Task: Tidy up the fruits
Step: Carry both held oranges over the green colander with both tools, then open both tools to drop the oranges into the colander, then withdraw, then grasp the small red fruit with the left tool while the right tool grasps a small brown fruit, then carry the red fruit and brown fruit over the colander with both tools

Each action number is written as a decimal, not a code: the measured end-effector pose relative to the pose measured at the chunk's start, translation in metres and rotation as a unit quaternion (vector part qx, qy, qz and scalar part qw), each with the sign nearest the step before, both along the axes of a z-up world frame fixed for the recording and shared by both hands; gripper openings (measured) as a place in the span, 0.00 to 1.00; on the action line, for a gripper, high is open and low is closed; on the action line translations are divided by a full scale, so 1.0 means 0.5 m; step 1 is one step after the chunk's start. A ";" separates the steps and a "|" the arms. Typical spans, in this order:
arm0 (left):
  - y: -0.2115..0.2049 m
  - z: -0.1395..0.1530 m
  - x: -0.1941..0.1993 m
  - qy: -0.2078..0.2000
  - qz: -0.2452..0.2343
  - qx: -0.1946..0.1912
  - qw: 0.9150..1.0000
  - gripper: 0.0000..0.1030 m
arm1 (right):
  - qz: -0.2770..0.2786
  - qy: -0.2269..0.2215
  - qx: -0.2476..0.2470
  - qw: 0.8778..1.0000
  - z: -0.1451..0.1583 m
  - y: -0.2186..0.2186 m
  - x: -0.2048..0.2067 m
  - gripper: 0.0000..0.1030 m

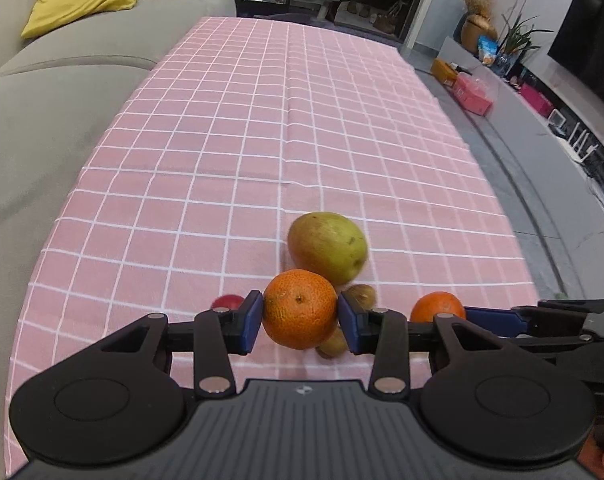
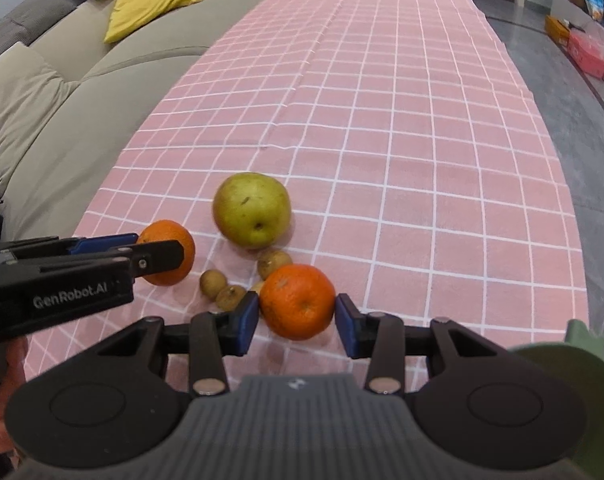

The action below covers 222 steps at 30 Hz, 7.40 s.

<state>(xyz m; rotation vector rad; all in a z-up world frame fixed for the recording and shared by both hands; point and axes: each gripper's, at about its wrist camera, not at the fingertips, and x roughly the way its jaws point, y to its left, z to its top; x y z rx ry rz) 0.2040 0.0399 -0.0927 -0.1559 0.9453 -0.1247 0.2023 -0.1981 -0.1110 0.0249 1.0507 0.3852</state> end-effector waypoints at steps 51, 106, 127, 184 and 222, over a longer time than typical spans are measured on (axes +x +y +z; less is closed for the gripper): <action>-0.340 0.014 -0.132 0.075 -0.223 0.043 0.971 0.45 | -0.018 -0.005 -0.074 0.997 0.069 -0.305 -0.269 0.37; -0.303 0.075 -0.156 0.039 -0.231 0.044 0.971 0.70 | -0.018 0.037 -0.103 0.994 0.076 -0.239 -0.232 0.61; -0.108 0.093 -0.112 0.005 -0.086 0.025 0.996 0.70 | -0.004 -0.069 -0.123 0.990 0.110 -0.107 -0.180 0.66; 0.088 -0.119 0.060 0.068 0.092 -0.015 0.993 0.46 | 0.015 0.030 0.011 0.999 -0.082 0.053 0.065 0.23; -0.002 0.030 -0.023 0.034 0.011 -0.053 0.998 0.32 | 0.033 -0.033 0.016 0.999 0.057 -0.008 -0.075 0.19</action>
